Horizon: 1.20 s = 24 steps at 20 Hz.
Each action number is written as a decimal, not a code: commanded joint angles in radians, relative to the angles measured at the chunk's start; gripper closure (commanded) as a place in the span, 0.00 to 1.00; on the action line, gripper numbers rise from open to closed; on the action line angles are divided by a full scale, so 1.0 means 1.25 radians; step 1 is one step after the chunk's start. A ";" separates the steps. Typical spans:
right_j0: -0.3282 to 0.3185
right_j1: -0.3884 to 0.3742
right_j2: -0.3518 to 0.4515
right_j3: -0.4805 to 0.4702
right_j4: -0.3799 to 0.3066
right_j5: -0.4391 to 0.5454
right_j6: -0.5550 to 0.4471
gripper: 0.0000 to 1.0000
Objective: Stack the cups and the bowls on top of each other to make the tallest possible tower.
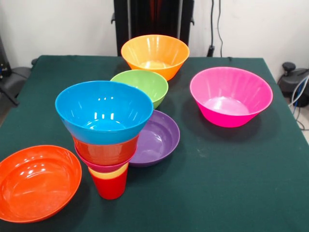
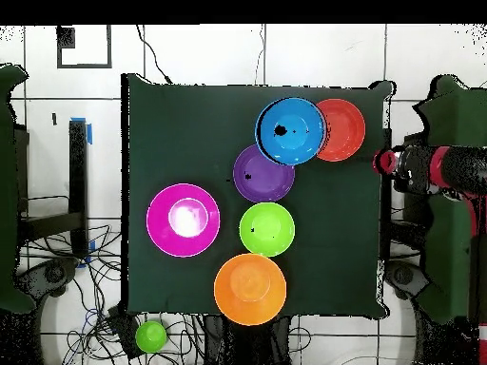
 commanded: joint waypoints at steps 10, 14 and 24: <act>0.054 0.072 -0.037 -0.152 -0.080 0.046 -0.311 0.00; 0.053 0.074 -0.048 -0.143 -0.092 -0.001 -0.279 0.00; 0.027 0.051 -0.061 -0.031 -0.119 -0.171 -0.174 0.00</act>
